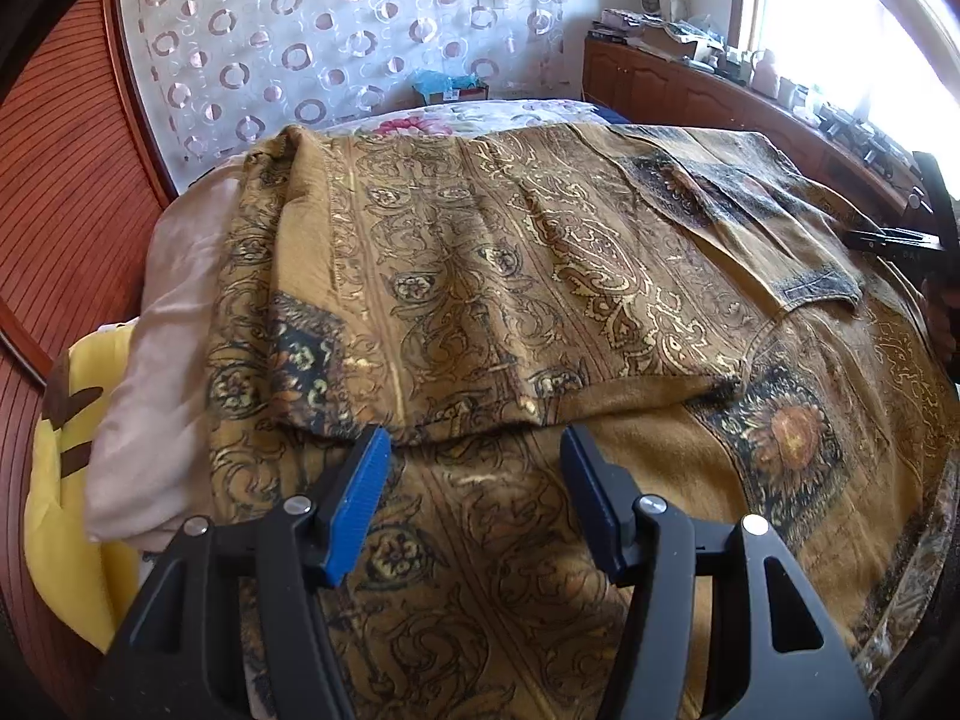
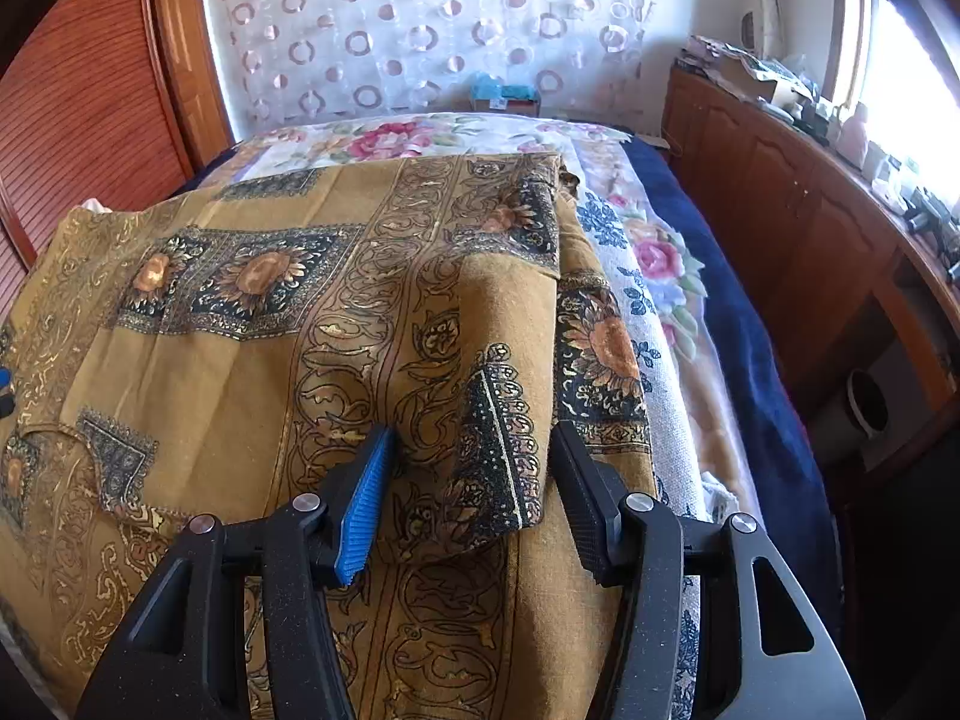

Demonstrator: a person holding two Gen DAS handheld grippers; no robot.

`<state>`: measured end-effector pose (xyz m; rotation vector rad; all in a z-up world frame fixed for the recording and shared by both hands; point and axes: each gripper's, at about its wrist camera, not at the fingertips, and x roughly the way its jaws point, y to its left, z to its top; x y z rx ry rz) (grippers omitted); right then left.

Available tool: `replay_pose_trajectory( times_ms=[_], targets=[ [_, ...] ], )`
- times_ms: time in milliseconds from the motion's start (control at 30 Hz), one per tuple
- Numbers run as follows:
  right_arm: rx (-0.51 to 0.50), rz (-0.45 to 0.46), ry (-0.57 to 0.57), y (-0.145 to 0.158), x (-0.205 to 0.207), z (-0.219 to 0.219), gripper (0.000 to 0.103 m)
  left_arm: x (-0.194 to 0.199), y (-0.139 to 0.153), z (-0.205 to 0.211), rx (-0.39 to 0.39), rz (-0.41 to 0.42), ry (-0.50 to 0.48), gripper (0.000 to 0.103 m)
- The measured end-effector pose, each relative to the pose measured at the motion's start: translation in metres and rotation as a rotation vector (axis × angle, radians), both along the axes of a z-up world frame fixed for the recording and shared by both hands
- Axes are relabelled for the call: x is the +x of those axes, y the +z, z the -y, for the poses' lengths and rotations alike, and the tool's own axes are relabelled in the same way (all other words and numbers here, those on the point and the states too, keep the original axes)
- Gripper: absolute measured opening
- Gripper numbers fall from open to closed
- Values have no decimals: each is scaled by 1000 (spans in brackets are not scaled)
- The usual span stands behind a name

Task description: Fold small clothes

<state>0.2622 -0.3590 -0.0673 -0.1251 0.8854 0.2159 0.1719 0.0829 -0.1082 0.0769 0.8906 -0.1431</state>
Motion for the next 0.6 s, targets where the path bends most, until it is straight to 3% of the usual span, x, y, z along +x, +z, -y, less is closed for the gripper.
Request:
replay_pose_trajectory(
  times_ms=[200,300,467,533,600],
  targets=[
    [-1,0,0,0,0,0,55,-20,31,-19,19,125,62,58],
    [-2,1,0,0,0,0,55,-18,40,-33,-5,144,85,57],
    [-2,1,0,0,0,0,55,-3,33,-43,-8,110,95,45],
    [-1,1,0,0,-1,0,55,5,27,-40,1,82,92,31],
    [-1,1,0,0,-1,0,55,9,24,-38,17,84,107,28]
  ],
)
